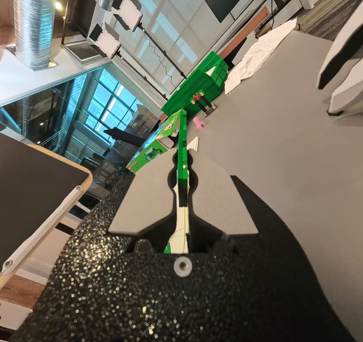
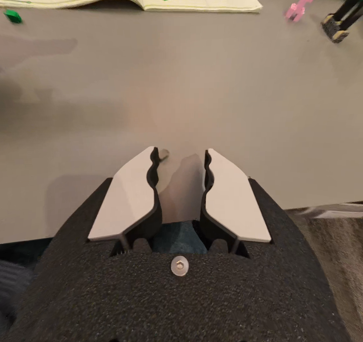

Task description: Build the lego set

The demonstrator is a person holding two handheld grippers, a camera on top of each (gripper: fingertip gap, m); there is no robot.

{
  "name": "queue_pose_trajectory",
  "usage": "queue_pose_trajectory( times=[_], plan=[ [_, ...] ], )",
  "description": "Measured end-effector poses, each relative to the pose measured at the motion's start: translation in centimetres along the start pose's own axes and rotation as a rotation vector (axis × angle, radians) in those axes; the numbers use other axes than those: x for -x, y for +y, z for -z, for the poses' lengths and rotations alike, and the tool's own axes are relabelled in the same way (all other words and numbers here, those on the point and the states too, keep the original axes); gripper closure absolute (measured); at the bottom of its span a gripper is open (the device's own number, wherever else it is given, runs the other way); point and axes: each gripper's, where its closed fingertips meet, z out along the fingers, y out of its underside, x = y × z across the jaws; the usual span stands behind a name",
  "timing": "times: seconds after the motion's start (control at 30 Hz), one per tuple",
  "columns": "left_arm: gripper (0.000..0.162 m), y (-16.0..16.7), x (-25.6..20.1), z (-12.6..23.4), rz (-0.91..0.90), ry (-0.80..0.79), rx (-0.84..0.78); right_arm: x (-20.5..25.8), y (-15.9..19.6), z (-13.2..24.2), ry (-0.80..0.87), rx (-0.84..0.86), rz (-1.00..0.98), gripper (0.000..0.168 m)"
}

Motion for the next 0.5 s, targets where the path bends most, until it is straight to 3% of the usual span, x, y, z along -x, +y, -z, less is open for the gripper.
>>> queue_pose_trajectory(
  times=[0.07,0.2,0.5],
  plan=[
    [0.156,0.2,0.0,0.0,0.003,0.002,0.004,-1.3,0.3,0.3,0.057,0.017,0.002,0.129],
    [0.156,0.3,0.0,0.1,0.014,0.005,0.005,0.1,0.8,1.0,-0.022,0.021,-0.119,0.134],
    [0.156,0.3,-0.1,0.1,0.028,0.015,0.003,1.4,0.0,-0.2,-0.021,0.020,-0.132,0.136]
  ],
)
